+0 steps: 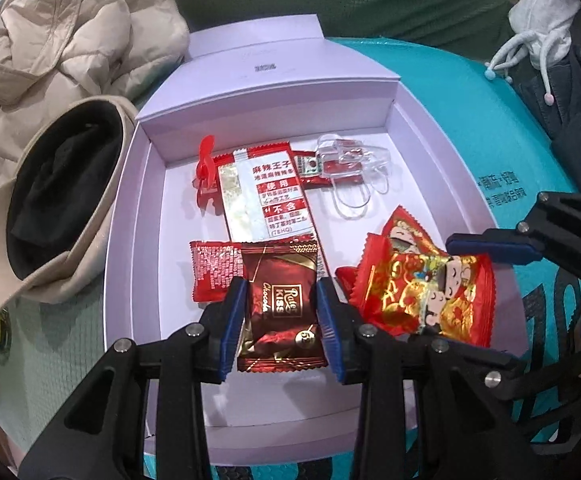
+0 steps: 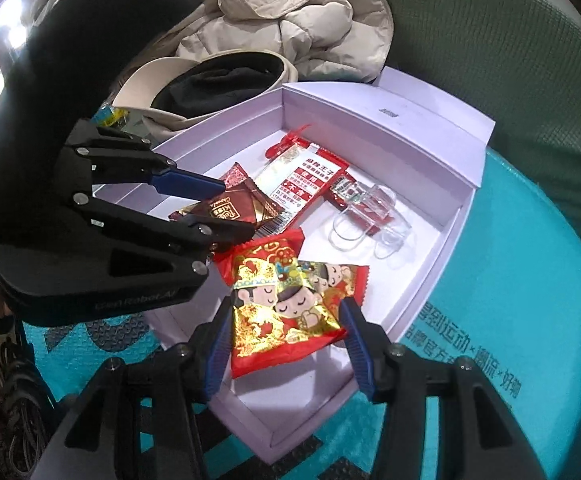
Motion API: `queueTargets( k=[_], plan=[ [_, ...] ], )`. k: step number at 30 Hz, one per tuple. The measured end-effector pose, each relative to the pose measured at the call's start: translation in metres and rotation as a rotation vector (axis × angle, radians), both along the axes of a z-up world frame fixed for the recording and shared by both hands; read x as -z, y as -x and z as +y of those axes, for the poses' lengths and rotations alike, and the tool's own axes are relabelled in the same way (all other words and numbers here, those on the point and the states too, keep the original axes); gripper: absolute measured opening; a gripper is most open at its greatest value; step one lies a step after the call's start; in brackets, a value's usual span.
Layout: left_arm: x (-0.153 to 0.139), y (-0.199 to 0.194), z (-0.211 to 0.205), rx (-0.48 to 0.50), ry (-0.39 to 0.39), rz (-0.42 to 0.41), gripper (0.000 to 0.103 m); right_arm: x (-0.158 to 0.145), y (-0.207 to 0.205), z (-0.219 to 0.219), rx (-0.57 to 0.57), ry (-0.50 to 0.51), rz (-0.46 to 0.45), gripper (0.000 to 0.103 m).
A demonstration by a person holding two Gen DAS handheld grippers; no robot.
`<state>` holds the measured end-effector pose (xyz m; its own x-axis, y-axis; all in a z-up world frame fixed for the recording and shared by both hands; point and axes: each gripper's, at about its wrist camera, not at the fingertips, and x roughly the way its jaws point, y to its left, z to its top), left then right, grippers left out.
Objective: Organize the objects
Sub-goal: 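Open both tools to release the chocolate and cartoon bag in the box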
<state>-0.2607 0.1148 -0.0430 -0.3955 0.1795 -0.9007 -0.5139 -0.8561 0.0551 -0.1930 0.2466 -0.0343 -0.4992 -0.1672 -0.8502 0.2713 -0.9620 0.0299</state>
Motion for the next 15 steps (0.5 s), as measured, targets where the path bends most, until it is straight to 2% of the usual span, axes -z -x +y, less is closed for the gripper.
queueTargets(
  k=[5,11,15],
  plan=[
    [0.008,0.005,-0.002,-0.016,0.007,-0.034,0.034,0.002,0.004,0.002,0.015,-0.008,-0.005,0.053],
    [0.008,0.008,-0.001,-0.013,0.012,-0.034,0.034,0.003,0.008,0.000,0.017,-0.029,-0.009,0.053],
    [0.011,0.013,-0.005,-0.022,-0.013,-0.059,0.035,0.004,0.011,0.000,0.021,-0.029,-0.019,0.053]
  ],
)
